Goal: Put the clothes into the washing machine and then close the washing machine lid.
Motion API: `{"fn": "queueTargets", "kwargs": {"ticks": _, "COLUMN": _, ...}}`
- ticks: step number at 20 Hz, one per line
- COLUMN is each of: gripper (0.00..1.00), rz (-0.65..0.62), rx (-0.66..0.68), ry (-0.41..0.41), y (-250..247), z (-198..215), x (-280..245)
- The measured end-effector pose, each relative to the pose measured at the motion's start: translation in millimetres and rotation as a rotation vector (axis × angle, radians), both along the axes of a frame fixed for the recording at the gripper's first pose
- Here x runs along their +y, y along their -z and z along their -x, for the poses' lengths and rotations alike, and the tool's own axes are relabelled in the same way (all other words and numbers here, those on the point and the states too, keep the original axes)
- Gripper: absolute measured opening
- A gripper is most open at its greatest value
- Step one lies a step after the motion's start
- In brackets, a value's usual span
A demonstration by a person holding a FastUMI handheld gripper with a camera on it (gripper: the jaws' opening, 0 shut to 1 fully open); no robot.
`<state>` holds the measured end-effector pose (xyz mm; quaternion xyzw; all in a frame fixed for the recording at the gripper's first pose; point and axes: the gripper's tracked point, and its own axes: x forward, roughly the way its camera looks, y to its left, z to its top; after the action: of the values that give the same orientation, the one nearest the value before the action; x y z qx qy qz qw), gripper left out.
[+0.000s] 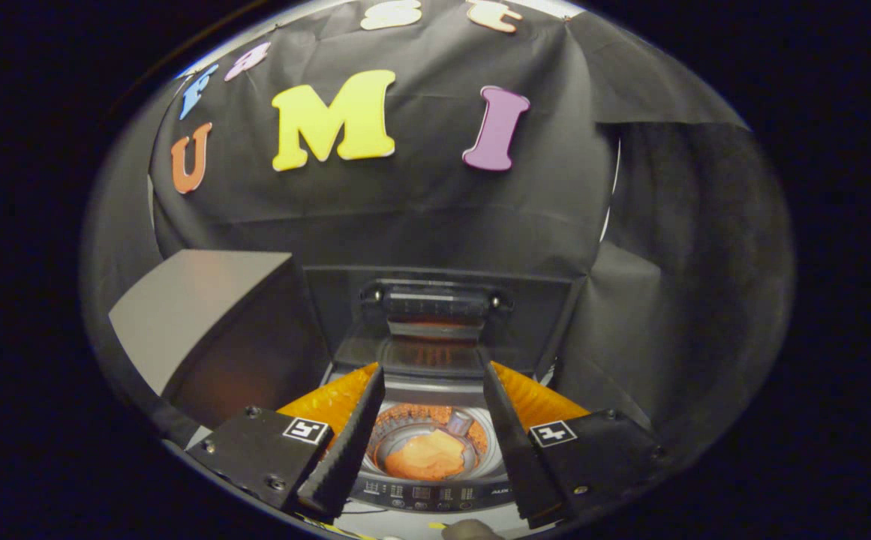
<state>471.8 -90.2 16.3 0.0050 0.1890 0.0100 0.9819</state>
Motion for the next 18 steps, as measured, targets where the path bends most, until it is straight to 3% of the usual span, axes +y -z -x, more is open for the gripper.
{"fn": "queueTargets", "kwargs": {"ticks": 5, "gripper": 0.83, "rz": -0.011, "rx": -0.098, "ry": -0.009, "y": -51, "z": -3, "x": 7}}
{"fn": "queueTargets", "kwargs": {"ticks": 8, "gripper": 1.0, "rz": 0.004, "rx": -0.117, "ry": -0.003, "y": -62, "z": -12, "x": 7}}
{"fn": "queueTargets", "kwargs": {"ticks": 18, "gripper": 1.0, "rz": -0.003, "rx": -0.116, "ry": 0.009, "y": -70, "z": -62, "x": 16}}
